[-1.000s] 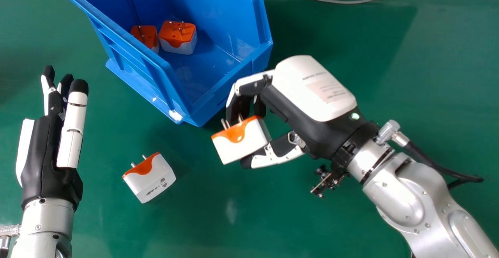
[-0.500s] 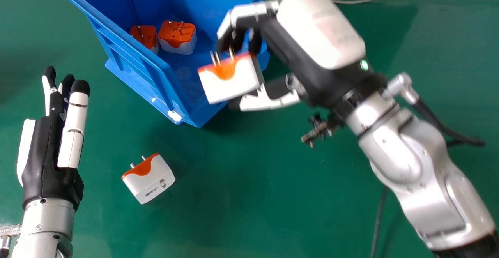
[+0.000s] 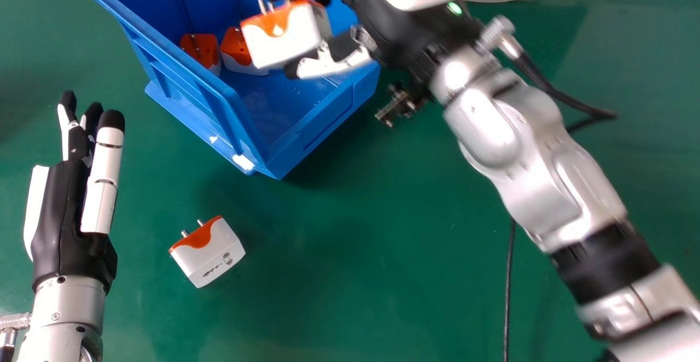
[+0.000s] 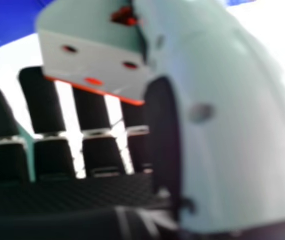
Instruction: Pick all objects and put in blue box
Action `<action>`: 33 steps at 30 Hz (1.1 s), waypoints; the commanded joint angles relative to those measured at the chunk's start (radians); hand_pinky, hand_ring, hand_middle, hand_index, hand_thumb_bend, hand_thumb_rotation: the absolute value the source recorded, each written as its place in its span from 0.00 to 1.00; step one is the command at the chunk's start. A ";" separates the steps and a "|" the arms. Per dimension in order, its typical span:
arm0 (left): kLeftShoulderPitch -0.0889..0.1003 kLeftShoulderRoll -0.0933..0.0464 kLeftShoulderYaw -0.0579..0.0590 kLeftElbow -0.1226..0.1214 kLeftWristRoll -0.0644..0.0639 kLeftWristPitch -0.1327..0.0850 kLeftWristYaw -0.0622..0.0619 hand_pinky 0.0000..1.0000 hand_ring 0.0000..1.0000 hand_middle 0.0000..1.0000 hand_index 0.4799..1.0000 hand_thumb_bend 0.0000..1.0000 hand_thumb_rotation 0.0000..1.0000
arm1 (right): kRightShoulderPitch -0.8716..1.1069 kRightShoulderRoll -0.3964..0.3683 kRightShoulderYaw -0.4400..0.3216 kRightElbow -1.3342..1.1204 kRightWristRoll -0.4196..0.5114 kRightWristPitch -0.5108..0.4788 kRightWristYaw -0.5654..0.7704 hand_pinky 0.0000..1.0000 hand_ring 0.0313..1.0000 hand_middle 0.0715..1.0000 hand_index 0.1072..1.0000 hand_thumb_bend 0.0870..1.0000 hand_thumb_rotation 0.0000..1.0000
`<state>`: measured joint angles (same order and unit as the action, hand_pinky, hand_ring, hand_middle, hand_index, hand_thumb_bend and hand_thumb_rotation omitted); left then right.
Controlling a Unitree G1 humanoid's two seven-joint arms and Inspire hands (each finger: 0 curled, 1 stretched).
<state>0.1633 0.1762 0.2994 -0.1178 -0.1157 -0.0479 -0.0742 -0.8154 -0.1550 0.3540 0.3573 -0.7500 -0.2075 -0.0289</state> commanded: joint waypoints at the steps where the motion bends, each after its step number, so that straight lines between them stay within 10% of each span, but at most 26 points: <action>1: 0.006 0.012 0.000 -0.016 0.011 -0.016 -0.001 1.00 1.00 1.00 1.00 0.48 0.89 | -0.117 0.034 0.017 0.087 -0.009 -0.006 -0.055 0.32 0.40 0.49 0.48 0.44 0.00; 17: 0.026 0.003 -0.002 -0.025 0.016 -0.036 0.003 1.00 1.00 1.00 1.00 0.50 0.89 | -0.561 0.240 0.214 0.781 -0.098 0.054 -0.189 0.33 0.42 0.49 0.45 0.45 0.00; 33: 0.030 -0.010 -0.012 -0.036 0.023 -0.038 0.021 1.00 1.00 1.00 1.00 0.50 0.88 | -0.591 0.266 0.254 0.879 -0.086 0.035 -0.212 0.36 0.45 0.48 0.39 0.45 0.00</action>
<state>0.1934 0.1671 0.2867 -0.1368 -0.0978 -0.0609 -0.0603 -1.3731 0.1143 0.6138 1.2506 -0.8539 -0.1648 -0.2251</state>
